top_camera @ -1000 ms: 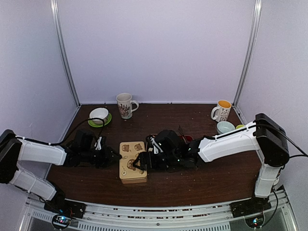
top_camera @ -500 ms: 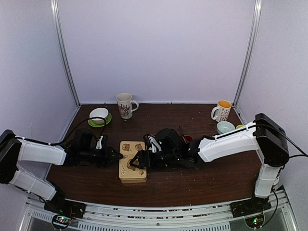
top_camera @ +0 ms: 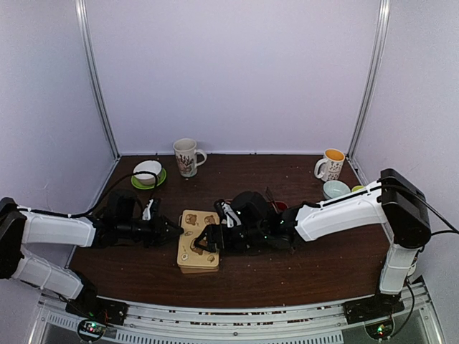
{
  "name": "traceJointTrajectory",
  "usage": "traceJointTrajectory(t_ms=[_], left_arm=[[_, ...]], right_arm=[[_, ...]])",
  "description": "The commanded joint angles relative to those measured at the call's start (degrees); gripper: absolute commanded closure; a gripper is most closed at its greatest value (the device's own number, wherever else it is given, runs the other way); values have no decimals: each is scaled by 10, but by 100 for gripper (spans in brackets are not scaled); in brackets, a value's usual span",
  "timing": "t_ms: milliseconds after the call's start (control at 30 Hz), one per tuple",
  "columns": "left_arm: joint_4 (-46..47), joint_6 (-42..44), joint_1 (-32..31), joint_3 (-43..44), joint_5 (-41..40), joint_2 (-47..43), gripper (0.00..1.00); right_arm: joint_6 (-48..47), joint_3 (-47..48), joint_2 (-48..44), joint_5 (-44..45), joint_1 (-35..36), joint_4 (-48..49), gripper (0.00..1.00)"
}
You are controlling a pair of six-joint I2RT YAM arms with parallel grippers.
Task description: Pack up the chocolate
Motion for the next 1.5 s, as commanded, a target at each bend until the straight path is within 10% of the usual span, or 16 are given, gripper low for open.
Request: traceJointTrajectory(t_ms=[0,567,1467], left_arm=[[-10,23,0,9,-1,-2,65],[-70,79,-7,48,13,17,60],[-48,57,-9,55,51,36,63]], right_arm=[[-17,13,-22,28,-2,-21,11],[-6,-17,-19,54,-17,-31,14],[35,-33,14,-23,-22,87,47]])
